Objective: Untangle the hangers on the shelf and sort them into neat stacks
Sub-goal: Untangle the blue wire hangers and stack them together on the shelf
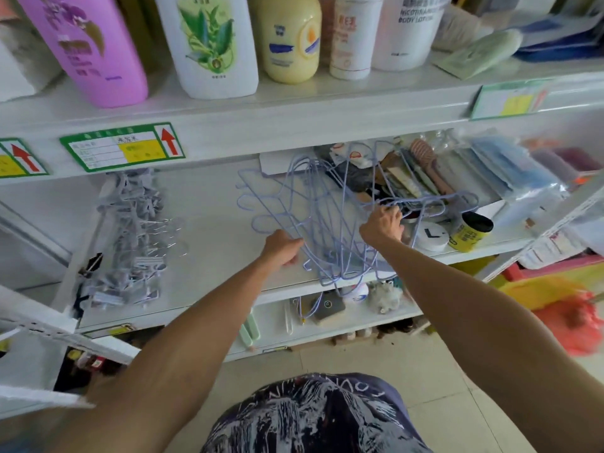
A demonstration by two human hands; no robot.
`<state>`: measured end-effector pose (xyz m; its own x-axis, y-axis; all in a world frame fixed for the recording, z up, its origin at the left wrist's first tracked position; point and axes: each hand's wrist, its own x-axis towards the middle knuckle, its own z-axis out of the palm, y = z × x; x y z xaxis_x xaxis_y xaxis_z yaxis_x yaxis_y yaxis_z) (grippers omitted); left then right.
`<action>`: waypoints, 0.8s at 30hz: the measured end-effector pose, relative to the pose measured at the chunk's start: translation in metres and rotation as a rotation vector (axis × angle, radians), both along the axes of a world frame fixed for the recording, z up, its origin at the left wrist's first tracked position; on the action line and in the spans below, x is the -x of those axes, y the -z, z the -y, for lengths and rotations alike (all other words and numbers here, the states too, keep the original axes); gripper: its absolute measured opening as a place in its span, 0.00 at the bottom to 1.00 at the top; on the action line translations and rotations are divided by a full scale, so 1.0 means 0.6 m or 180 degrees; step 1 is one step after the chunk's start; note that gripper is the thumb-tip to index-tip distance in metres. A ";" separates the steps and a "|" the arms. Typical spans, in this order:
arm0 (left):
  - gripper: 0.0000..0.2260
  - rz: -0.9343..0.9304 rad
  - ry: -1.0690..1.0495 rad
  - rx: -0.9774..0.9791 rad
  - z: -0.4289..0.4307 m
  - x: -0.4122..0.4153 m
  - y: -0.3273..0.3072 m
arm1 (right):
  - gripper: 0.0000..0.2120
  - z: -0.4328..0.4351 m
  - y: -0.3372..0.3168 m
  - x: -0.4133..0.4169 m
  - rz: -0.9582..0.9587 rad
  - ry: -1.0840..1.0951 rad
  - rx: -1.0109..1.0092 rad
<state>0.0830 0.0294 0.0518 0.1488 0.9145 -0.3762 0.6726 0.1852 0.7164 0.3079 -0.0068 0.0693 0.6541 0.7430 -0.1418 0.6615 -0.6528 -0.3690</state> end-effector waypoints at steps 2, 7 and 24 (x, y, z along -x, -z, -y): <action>0.15 0.0138 -0.0181 0.0007 0.010 -0.037 -0.001 | 0.35 0.008 0.005 -0.027 -0.0090 0.0079 -0.0220; 0.04 0.0044 -0.0473 -0.0027 0.010 -0.062 0.001 | 0.27 0.009 0.003 -0.062 -0.0513 0.0180 -0.0165; 0.05 0.1249 -0.1289 -0.0039 0.005 -0.034 0.029 | 0.06 -0.096 -0.118 0.037 -0.1513 -0.0776 -0.1929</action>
<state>0.1033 0.0262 0.0344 -0.0884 0.9317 -0.3523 0.2322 0.3632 0.9023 0.2859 0.0509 0.1404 0.4347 0.8939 0.1091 0.4427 -0.1066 -0.8903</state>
